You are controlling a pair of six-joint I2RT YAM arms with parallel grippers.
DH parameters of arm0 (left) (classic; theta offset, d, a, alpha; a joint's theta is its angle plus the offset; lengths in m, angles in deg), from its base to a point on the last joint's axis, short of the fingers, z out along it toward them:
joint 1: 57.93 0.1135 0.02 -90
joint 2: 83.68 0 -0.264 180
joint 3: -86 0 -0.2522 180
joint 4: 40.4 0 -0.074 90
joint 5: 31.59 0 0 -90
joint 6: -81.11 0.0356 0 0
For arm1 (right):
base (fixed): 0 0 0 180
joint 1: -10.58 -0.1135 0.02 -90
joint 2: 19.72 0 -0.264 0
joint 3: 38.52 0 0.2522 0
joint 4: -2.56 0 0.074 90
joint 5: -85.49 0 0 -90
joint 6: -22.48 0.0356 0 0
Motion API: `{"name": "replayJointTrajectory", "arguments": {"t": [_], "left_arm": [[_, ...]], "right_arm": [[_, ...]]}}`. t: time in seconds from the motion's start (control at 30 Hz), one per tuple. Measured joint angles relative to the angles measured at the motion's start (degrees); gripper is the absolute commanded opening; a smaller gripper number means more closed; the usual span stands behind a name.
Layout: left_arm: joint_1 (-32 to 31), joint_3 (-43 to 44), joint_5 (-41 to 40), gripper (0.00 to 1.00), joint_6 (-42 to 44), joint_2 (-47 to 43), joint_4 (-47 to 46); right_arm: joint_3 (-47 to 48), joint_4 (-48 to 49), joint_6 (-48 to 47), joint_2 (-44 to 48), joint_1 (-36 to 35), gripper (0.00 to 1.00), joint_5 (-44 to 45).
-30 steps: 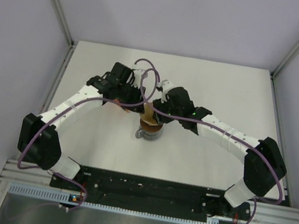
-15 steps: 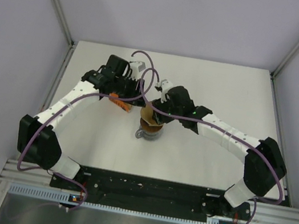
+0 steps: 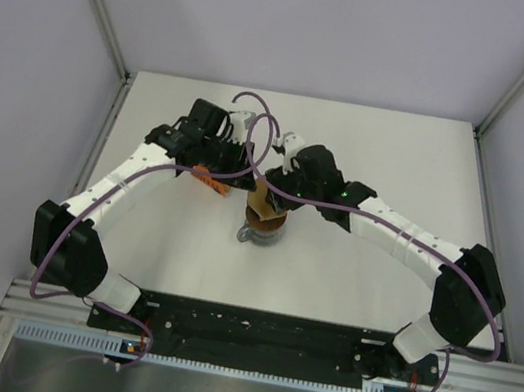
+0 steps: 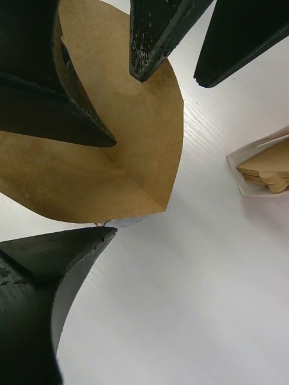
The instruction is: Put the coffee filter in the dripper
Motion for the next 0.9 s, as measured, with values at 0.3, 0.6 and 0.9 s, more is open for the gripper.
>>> {"name": "replayJointTrajectory", "arguments": {"t": [0.3,0.6,0.9], "left_arm": [[0.0,0.0,-0.2,0.49,0.2,0.0,0.2],[0.0,0.7,0.3,0.52,0.2,0.0,1.1],[2.0,1.4,2.1,0.54,-1.0,-0.6,1.2]], "right_arm": [[2.2,-1.6,-1.7,1.5,0.0,0.61,1.8],[7.4,-4.9,-6.5,5.4,0.0,0.53,2.3],[9.4,-7.5,-7.9,7.2,-1.6,0.00,-0.7]]}}
